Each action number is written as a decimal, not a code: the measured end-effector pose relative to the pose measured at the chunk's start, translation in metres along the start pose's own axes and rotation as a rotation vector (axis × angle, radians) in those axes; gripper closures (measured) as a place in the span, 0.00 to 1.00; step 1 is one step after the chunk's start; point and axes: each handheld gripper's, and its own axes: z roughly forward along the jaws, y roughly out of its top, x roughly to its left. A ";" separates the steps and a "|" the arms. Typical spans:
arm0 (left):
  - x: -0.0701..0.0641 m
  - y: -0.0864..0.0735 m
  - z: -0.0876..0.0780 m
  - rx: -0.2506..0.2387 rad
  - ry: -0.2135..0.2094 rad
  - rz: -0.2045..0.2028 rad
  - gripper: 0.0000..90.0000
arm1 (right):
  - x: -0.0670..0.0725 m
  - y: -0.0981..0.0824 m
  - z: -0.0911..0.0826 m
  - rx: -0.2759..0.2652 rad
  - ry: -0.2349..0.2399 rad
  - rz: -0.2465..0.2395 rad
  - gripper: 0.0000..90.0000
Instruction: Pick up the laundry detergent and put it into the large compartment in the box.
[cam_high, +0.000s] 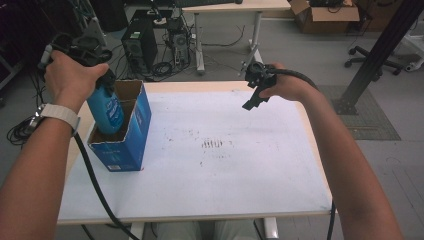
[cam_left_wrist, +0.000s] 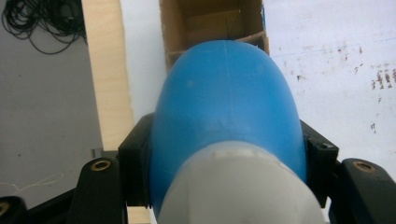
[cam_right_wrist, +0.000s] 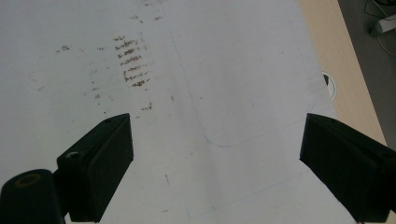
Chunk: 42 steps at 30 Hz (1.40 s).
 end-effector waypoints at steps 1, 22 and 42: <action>0.000 0.000 0.003 0.005 -0.004 0.000 0.41 | 0.000 0.000 0.000 0.000 0.000 0.002 0.11; -0.006 -0.014 0.075 0.005 -0.018 0.029 0.41 | -0.001 -0.005 -0.004 0.001 -0.003 0.015 0.11; -0.007 -0.021 0.106 0.047 -0.023 0.029 0.41 | -0.002 -0.006 -0.005 -0.005 0.000 0.021 0.11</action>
